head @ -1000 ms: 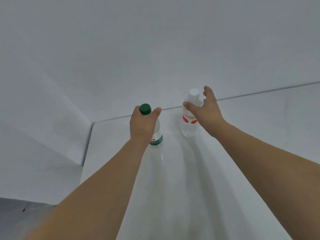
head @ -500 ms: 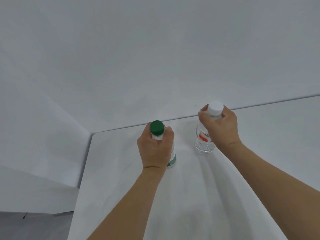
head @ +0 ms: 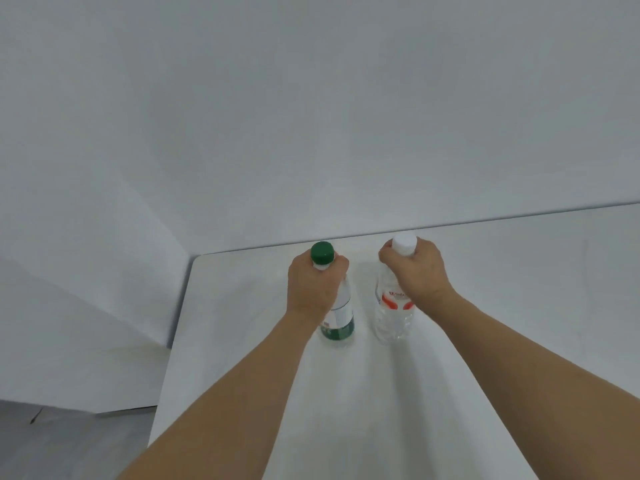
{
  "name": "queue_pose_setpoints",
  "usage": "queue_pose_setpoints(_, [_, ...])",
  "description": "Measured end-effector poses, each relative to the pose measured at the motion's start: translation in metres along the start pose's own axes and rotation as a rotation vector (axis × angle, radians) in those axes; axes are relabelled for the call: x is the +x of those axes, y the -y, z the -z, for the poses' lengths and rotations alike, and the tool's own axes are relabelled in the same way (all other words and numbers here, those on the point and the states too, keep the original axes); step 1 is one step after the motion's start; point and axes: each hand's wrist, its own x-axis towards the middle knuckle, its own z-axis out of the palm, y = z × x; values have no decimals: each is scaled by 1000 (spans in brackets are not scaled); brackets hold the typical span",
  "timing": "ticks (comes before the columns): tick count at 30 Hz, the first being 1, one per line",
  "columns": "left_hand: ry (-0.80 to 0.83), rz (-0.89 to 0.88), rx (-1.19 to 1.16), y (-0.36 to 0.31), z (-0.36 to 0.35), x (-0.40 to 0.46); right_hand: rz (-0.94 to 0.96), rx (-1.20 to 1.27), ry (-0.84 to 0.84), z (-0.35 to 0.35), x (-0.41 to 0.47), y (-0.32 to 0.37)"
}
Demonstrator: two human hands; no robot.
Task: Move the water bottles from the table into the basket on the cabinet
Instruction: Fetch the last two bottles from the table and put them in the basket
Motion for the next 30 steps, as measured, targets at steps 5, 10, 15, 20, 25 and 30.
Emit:
queue_pose_setpoints(5, [324, 277, 150, 0, 26, -89, -262, -65, 336, 38, -84, 0])
queue_pose_setpoints(10, [256, 321, 138, -36, 56, -167, -228, -18, 293, 87, -163, 25])
queue_pose_setpoints(15, [53, 235, 37, -110, 66, -231, -111, 49, 154, 125, -227, 63])
queue_pose_setpoints(20, [-49, 76, 7, -165, 57, -295, 8, 132, 77, 156, -279, 92])
queue_pose_setpoints(25, [-119, -9, 14, -189, 63, -346, 62, 158, 81, 172, -316, 102])
queue_pose_setpoints(30, [-206, -26, 4, -194, 97, -380, 104, 141, 152, 158, -346, 116])
